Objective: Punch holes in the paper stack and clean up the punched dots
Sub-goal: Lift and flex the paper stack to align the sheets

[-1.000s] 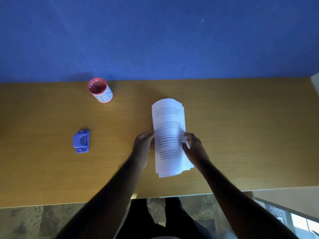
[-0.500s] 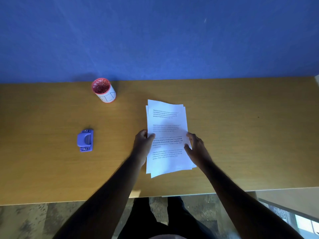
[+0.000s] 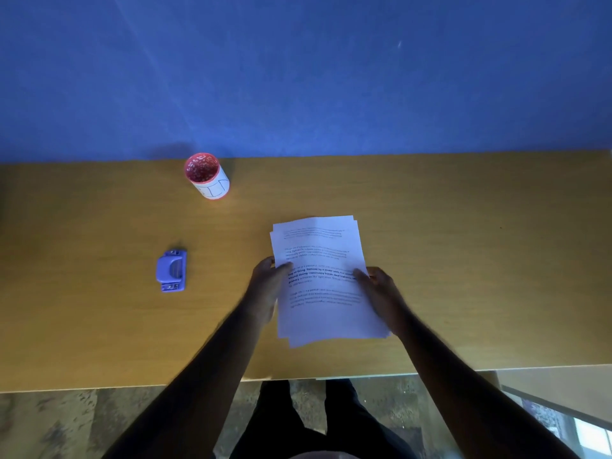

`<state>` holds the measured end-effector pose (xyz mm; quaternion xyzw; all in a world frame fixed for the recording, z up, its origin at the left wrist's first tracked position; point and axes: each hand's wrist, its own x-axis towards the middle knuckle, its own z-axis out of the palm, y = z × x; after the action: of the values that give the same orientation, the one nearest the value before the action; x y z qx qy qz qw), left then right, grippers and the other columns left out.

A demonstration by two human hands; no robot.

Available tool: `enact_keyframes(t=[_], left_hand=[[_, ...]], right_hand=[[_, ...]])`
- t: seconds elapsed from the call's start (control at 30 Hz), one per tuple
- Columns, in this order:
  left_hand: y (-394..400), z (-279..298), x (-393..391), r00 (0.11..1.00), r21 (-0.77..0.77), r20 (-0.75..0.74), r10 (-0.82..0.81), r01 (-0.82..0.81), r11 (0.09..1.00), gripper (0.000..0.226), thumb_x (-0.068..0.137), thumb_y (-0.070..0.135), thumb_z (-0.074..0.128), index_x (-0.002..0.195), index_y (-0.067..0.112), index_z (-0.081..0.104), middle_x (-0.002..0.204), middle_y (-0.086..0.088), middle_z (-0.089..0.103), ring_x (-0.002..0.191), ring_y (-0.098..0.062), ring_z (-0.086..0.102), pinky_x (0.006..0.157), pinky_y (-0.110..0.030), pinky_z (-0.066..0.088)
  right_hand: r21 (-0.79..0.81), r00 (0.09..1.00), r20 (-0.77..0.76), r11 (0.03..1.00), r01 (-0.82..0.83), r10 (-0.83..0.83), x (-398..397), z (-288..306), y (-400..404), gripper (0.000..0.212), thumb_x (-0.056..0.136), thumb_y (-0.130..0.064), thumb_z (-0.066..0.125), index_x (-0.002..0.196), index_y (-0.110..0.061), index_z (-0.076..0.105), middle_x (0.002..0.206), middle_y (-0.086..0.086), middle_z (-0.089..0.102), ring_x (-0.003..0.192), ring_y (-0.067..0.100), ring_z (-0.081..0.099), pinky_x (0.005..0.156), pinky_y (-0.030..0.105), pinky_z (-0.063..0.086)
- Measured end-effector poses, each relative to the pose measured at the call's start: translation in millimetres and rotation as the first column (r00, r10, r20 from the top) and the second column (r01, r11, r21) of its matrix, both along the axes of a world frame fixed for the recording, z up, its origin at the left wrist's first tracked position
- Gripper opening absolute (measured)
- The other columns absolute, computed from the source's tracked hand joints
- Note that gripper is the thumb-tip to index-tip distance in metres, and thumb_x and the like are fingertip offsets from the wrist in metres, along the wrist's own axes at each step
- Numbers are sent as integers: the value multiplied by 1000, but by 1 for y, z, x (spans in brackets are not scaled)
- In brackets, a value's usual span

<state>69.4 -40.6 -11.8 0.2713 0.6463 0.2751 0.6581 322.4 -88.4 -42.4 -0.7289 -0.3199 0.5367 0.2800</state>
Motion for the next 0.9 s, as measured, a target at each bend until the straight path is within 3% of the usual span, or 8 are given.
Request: enact_keyframes(t=[0.1, 0.2, 0.27, 0.37, 0.53, 0.63, 0.77, 0.9], left_hand=[[-7, -2, -8, 995, -6, -94, -42, 41, 999, 31, 87, 14, 67, 115, 5, 74, 113, -13, 80, 107, -38, 75, 91, -47, 60], [-11, -1, -16, 954, 27, -237, -184, 195, 980, 19, 94, 10, 64, 111, 9, 71, 109, -5, 78, 100, -27, 76, 91, -47, 60], [-13, -1, -20, 932, 32, -277, -233, 251, 967, 16, 97, 9, 61, 110, 14, 68, 110, -2, 76, 99, -22, 75, 91, -45, 60], [-12, 2, -23, 916, 68, -296, -272, 304, 950, 25, 98, 15, 61, 122, 16, 65, 114, 2, 76, 102, -19, 75, 94, -51, 61], [3, 28, -17, 940, 207, -284, -187, 250, 946, 21, 96, 18, 63, 115, 28, 66, 112, 6, 78, 102, -17, 76, 95, -53, 60], [23, 56, -10, 964, 361, -246, -99, 186, 914, 18, 90, 23, 64, 106, 31, 66, 106, 12, 79, 101, -12, 75, 97, -48, 59], [47, 115, -1, 981, 556, -187, -47, 146, 818, 24, 97, 16, 64, 114, 32, 64, 113, 11, 78, 107, -12, 73, 94, -39, 55], [58, 159, 3, 989, 694, -144, -38, 128, 709, 28, 104, 3, 59, 122, 24, 59, 119, 10, 74, 113, -5, 71, 96, -25, 54]], right_hand=[[-92, 932, -342, 991, 92, -118, 0, -4, -5, 43, 90, -40, 76, 114, -4, 72, 113, 17, 77, 106, 39, 73, 96, 55, 58], [-108, 890, -447, 993, 51, -94, -2, -4, -7, 59, 80, -32, 87, 122, 3, 66, 120, 23, 74, 112, 45, 70, 101, 61, 53], [-124, 926, -375, 992, -10, -38, -4, -1, -5, 74, 66, -37, 95, 121, 1, 64, 116, 20, 76, 108, 43, 72, 97, 61, 56], [-121, 975, -198, 984, -131, 106, -6, 6, 3, 49, 76, -32, 83, 112, -7, 64, 109, 15, 77, 96, 31, 75, 77, 46, 58], [-4, 986, -41, 987, -163, 163, -10, 35, 27, 28, 85, -16, 73, 109, -10, 61, 104, 9, 76, 100, 35, 74, 75, 40, 55], [145, 982, 121, 976, -161, 144, -15, 75, 46, 25, 89, -12, 66, 112, -10, 58, 102, 3, 76, 93, 26, 73, 69, 36, 53], [410, 970, 226, 895, -176, 87, -14, 136, 69, 30, 91, -11, 61, 119, -10, 54, 108, 4, 70, 97, 20, 69, 80, 45, 56], [593, 977, 206, 788, -165, 50, -11, 179, 79, 36, 94, -8, 59, 129, -12, 53, 123, 6, 64, 113, 16, 64, 88, 34, 55]])
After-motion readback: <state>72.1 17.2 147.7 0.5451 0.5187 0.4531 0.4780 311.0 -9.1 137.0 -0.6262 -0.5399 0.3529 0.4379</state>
